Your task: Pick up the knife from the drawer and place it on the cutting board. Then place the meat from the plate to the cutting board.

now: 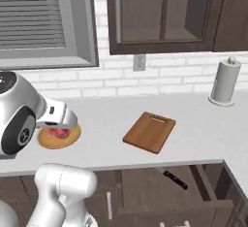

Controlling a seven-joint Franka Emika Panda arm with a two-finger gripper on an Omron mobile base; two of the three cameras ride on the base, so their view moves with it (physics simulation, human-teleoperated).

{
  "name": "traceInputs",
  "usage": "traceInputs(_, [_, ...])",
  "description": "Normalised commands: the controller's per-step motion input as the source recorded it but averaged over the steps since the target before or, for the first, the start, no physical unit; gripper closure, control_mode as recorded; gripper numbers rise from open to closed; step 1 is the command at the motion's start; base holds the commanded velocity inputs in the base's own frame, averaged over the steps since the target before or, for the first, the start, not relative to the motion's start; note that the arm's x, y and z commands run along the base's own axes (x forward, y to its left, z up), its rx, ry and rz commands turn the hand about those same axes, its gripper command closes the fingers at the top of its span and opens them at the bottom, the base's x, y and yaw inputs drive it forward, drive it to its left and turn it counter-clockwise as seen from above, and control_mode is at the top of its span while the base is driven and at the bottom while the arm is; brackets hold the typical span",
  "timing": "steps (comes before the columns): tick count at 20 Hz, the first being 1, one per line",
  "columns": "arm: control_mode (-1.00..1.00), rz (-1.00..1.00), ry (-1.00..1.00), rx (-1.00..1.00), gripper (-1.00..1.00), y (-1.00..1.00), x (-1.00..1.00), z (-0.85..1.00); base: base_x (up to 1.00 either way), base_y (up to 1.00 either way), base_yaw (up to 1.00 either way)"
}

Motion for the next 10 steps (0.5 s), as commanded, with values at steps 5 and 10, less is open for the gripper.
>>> traceInputs(5, [1.0,0.0,0.0,0.0,-1.0,0.0,0.0,0.0,0.15,-0.02,-0.31])
traceInputs(10, [1.0,0.0,0.0,0.0,-1.0,0.0,0.0,0.0,0.0,-0.35,-0.38])
